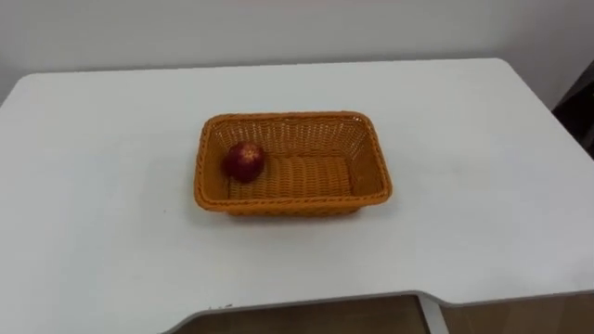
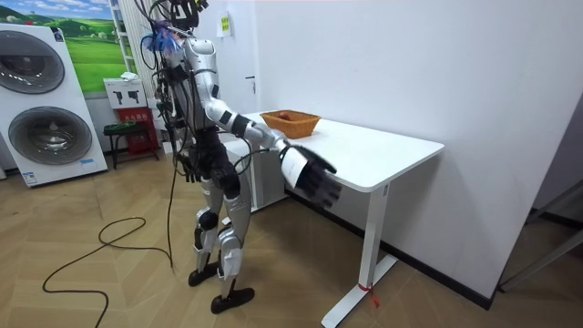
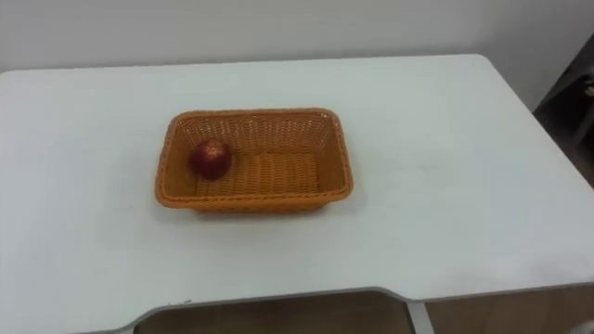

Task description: Pick and place apple

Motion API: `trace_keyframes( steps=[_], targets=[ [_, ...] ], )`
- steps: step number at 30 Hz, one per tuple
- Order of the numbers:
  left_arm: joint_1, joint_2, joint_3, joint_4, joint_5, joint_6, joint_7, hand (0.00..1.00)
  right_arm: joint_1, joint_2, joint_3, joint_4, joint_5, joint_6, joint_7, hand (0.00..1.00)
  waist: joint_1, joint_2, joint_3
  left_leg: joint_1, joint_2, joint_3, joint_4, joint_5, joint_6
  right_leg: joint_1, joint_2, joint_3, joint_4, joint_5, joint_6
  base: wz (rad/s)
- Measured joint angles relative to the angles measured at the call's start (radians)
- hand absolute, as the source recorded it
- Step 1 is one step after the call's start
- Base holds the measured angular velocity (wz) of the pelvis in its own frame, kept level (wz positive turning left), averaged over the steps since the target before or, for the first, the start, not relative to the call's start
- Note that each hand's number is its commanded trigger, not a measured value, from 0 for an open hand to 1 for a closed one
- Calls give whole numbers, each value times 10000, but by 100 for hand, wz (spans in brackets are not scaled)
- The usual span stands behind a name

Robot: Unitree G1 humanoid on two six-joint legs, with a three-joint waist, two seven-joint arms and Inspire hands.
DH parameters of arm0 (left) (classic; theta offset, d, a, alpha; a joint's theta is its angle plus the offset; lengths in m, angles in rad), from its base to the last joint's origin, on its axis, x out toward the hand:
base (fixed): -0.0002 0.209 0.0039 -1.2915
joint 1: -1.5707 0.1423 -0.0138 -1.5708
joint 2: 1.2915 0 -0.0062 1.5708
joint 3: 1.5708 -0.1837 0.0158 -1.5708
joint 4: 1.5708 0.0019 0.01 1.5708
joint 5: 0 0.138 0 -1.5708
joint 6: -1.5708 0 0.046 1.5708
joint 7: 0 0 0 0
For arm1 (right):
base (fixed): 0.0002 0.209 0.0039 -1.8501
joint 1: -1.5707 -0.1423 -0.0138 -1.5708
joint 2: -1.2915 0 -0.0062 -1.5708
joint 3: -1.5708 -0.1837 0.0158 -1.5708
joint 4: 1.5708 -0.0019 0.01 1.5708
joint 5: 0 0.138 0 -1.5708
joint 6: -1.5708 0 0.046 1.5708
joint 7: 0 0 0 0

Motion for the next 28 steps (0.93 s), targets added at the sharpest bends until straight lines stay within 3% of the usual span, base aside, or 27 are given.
trace_keyframes(
  steps=[4,7,12,16,20,22,28],
  targets=[
    [1,-99,190,-15,58,151,-75,0,230,482,247,2263,662,653,1144,0,39,41,19,-7,-14,8,37,-1,1,-77,-12,78,7,-23,12,0],
    [3,-100,189,-52,84,201,-103,0,275,630,692,3442,734,914,1955,0,49,30,31,25,-12,41,32,-1,2,-105,-21,117,23,-42,13,-3],
    [15,-137,184,-136,87,204,-282,0,365,748,1592,4390,388,1064,3550,0,94,80,65,114,-1,102,-48,-2,1,-85,4,162,26,-41,11,-4],
    [20,-233,221,-124,88,237,-444,0,471,860,2286,4967,75,1481,4835,0,357,107,72,149,-1,108,-91,-5,2,-32,7,153,9,-38,14,0],
    [-16,-352,276,-78,301,418,-521,0,446,877,3087,4952,-963,1644,5842,0,413,158,89,160,-2,106,-99,-5,2,18,3,122,-26,-39,15,1],
    [-22,-340,-140,48,273,427,-543,0,351,883,3810,4821,-1811,1670,6333,0,505,179,90,162,-3,116,-95,-5,1,-6,0,95,-6,-41,13,-4],
    [-85,-353,-799,263,282,518,-650,0,-112,1097,4649,4779,-3060,1631,7150,0,681,165,99,142,0,113,-77,-5,1,-32,-2,87,-1,-43,9,1]
  ],
)
